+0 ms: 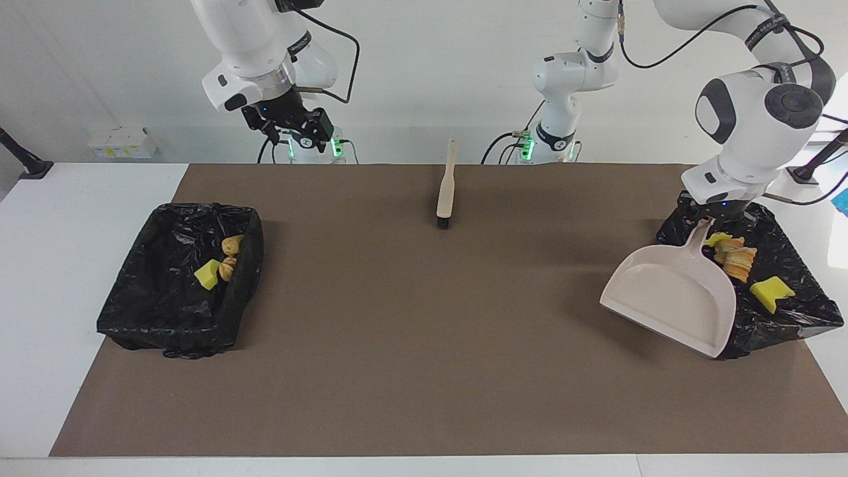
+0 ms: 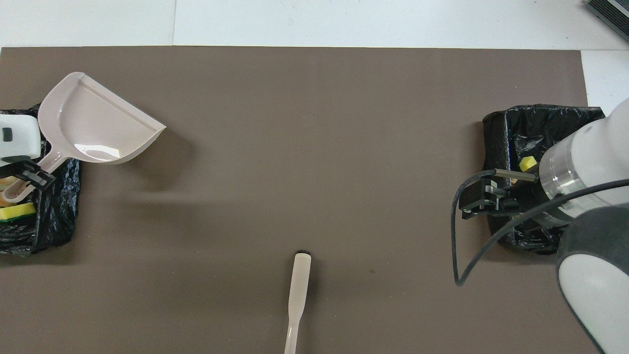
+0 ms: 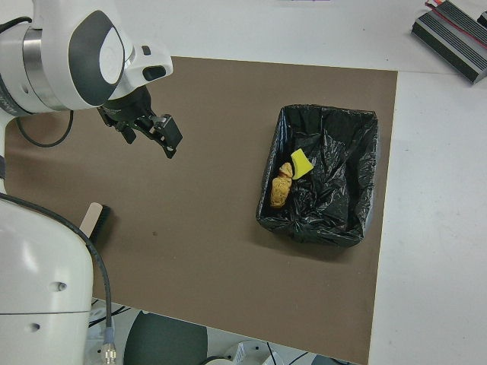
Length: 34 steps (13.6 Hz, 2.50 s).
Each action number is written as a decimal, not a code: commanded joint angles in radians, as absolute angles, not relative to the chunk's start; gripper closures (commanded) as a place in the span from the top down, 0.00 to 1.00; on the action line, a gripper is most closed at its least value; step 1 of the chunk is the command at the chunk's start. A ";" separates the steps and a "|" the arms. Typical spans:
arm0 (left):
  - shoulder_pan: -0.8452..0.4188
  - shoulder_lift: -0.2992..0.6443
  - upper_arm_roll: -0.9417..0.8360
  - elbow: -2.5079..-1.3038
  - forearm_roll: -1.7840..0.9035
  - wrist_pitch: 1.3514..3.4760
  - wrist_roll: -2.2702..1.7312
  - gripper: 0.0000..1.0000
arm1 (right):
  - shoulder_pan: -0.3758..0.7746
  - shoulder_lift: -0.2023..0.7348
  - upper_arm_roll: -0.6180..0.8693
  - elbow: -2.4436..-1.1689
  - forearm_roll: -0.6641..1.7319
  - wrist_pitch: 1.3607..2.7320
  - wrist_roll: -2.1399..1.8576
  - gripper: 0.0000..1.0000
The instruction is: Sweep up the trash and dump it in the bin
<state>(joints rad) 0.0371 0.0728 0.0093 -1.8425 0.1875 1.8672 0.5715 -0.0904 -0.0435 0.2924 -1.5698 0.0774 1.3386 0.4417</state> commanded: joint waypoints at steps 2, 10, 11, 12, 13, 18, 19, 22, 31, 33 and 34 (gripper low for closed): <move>-0.133 0.100 0.028 -1.864 0.143 1.917 0.194 0.00 | -0.139 0.005 0.299 -1.493 0.052 1.325 0.361 1.00; -0.469 0.276 0.026 -1.654 -0.077 1.928 -0.247 0.00 | -0.043 0.057 0.145 -1.424 -0.009 1.399 0.308 1.00; -0.500 0.296 0.026 -1.654 -0.077 1.949 -0.291 0.00 | -0.040 0.058 0.138 -1.424 -0.011 1.399 0.308 1.00; -0.529 0.308 0.026 -1.655 -0.077 2.009 -0.332 0.00 | -0.038 0.066 0.137 -1.419 -0.011 1.401 0.308 1.00; -0.567 0.328 0.026 -1.667 -0.078 2.063 -0.380 0.00 | -0.034 0.078 0.133 -1.410 -0.011 1.402 0.308 1.00; -0.669 0.439 0.026 -1.674 -0.072 2.195 -0.512 0.00 | -0.023 0.115 0.097 -1.339 -0.031 1.402 0.305 1.00; -0.670 0.437 0.026 -1.677 -0.074 2.186 -0.524 0.00 | -0.020 0.117 0.088 -1.333 -0.031 1.402 0.304 1.00; -0.661 0.410 0.026 -1.680 -0.074 2.168 -0.583 0.93 | -0.009 0.121 0.077 -1.330 -0.031 1.397 0.304 1.00; -0.565 0.301 0.066 -1.652 -0.066 2.034 -0.565 1.00 | -0.006 -0.050 0.060 -1.555 -0.026 1.420 0.285 1.00; -0.490 0.288 0.063 -1.616 -0.063 1.965 -0.517 1.00 | -0.006 -0.057 0.057 -1.566 -0.026 1.427 0.284 1.00; -0.459 0.288 0.063 -1.594 -0.061 1.932 -0.476 1.00 | -0.008 -0.055 0.057 -1.565 -0.026 1.425 0.279 1.00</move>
<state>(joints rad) -0.5127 0.2968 0.0709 -1.6345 -0.0635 2.0032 -0.5300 -0.0098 -0.0243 0.0658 -1.5149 -0.0126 1.3948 0.3171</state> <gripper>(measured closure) 0.000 0.000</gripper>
